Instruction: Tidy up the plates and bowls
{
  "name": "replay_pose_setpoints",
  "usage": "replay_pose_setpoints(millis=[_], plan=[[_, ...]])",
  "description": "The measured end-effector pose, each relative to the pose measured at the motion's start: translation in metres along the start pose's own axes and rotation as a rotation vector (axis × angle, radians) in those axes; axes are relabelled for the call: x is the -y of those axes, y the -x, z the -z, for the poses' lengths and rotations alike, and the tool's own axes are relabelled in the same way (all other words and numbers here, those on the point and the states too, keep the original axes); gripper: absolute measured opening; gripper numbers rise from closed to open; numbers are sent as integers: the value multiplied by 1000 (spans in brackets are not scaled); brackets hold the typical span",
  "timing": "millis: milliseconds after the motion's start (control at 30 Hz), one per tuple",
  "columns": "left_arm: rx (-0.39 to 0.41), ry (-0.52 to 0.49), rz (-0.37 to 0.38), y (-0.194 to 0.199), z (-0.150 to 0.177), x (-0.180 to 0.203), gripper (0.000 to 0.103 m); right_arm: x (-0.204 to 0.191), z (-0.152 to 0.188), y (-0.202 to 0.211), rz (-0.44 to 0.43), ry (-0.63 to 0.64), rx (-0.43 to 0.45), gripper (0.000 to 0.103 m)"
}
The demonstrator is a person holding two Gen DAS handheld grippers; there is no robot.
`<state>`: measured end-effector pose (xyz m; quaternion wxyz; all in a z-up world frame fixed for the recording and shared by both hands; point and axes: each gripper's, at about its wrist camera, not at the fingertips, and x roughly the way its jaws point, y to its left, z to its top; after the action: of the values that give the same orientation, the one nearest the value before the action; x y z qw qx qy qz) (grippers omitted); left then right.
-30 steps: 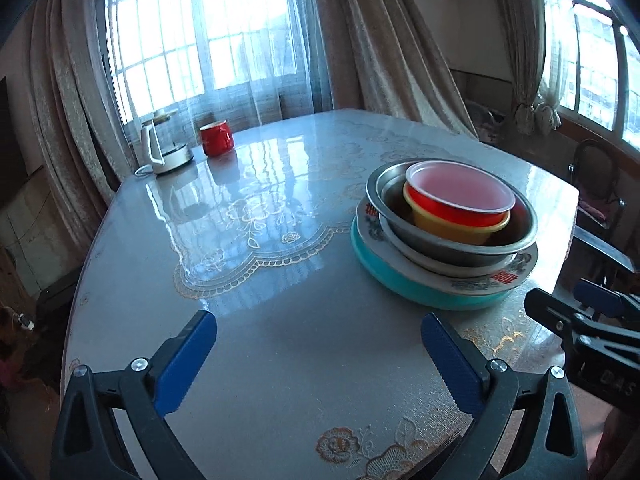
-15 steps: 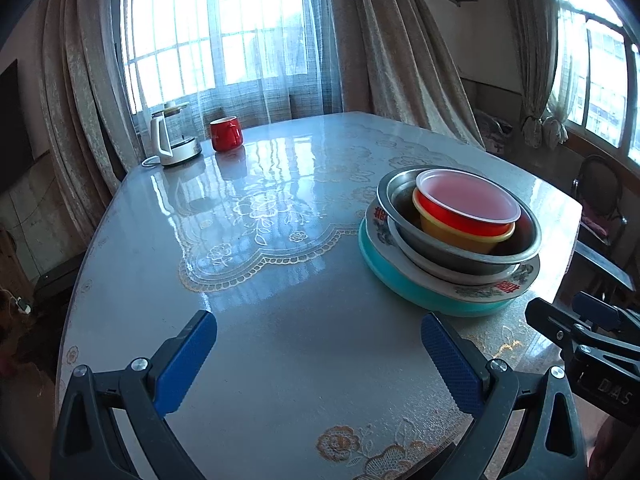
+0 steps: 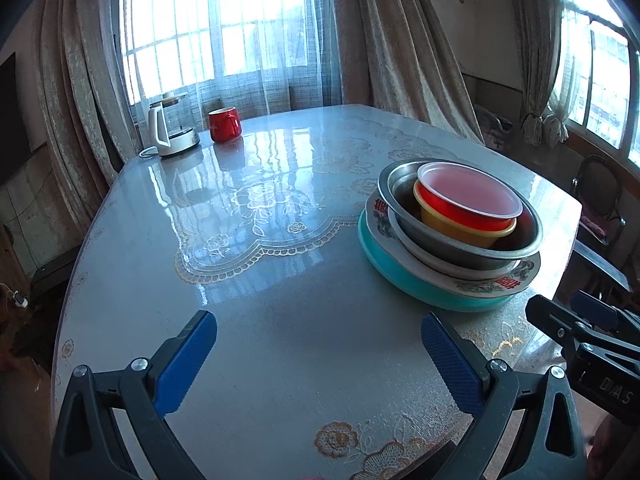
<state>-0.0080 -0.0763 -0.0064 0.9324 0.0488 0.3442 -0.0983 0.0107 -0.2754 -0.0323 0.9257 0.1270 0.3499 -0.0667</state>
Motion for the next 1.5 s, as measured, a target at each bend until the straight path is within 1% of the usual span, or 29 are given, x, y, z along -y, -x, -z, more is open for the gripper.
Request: replay_pose_setpoints(millis=[333,800,1067,1267,1500], plan=[[-1,-9,-6,0,1,1,103,1,-1,-2,1,0,-6,83],[-22,11,12,0,1,0,103,0,0,-3,-5,-3,-10,83],[-10,-17,3,3,1,6,103,3,-1,-4,-6,-4,-13,83],[-12,-32,18,4,2,10,103,4,-1,-4,-6,-8,-13,83],[-11,-43,20,5,2,14,103,6,-1,-5,-6,-11,-15,83]])
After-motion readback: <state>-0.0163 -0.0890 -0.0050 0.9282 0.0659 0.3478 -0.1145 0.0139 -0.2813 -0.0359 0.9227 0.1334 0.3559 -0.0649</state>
